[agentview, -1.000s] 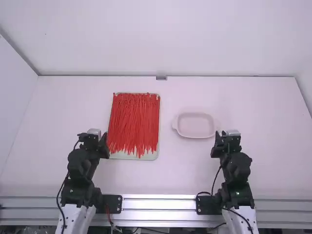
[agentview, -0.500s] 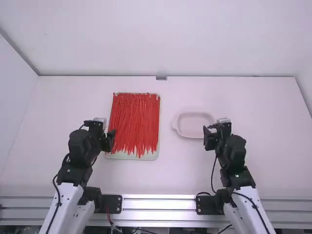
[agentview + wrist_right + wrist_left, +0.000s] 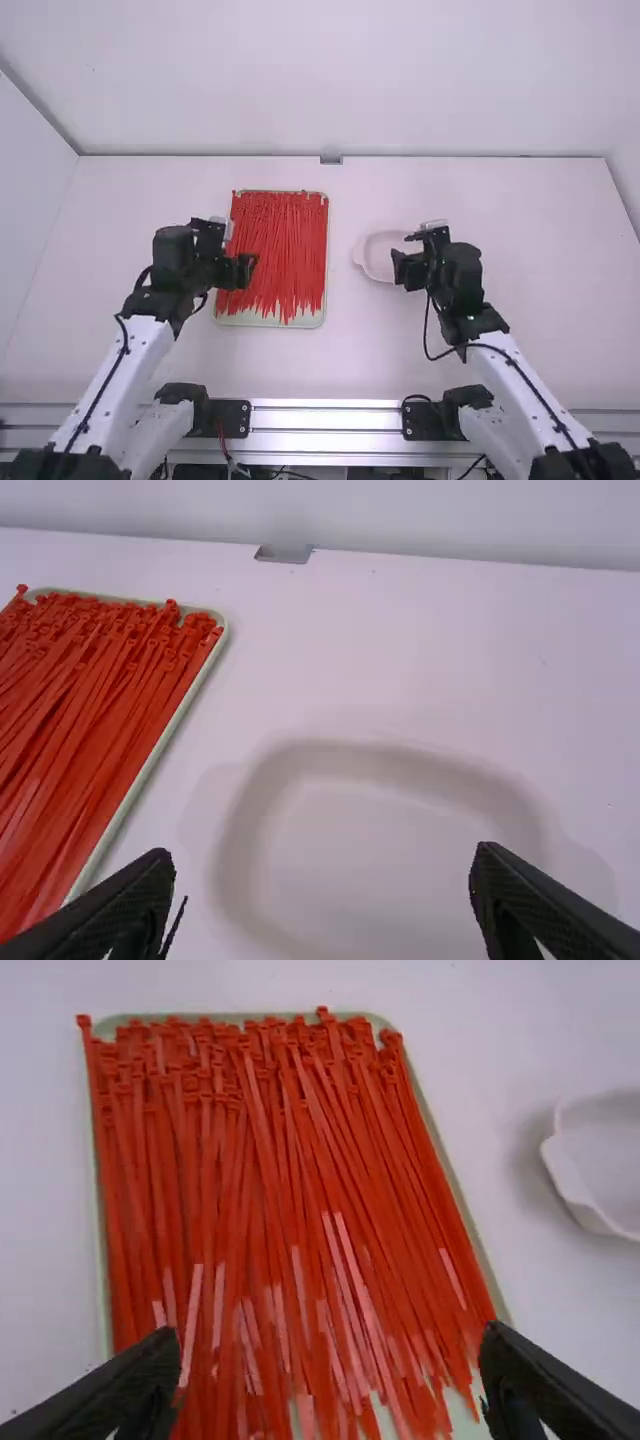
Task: Fasten the cable tie
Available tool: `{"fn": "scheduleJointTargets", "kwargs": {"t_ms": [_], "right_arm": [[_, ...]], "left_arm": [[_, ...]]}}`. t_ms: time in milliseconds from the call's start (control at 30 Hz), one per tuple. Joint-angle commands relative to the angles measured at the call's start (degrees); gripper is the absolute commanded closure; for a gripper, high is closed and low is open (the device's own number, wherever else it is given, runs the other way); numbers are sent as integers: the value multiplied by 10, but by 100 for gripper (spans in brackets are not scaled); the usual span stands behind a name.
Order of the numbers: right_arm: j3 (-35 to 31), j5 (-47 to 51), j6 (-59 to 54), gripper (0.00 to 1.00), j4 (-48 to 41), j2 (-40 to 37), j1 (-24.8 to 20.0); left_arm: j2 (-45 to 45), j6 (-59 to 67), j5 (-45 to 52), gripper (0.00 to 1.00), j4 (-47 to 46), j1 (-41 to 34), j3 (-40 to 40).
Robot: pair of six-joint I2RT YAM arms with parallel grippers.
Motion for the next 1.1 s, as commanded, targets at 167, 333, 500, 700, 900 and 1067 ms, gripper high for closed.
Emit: {"fn": "scheduleJointTargets", "kwargs": {"t_ms": [167, 333, 500, 700, 900, 1067], "right_arm": [[52, -14, 3, 9, 27, 73, 17], [68, -18, 4, 5, 33, 107, 24], [77, -21, 4, 2, 34, 127, 28], [78, -21, 4, 2, 35, 132, 29], [79, -22, 5, 2, 35, 132, 29], [78, -21, 6, 2, 32, 132, 30]], "left_arm": [[73, -2, 47, 9, -17, -7, 58], [107, -3, 60, 5, -16, -8, 80], [140, -14, 68, 2, 9, -9, 94], [216, -32, 51, 1, 9, -9, 154], [308, -11, 44, 1, -31, -13, 250], [391, -11, 12, 1, -61, -20, 347]]}}
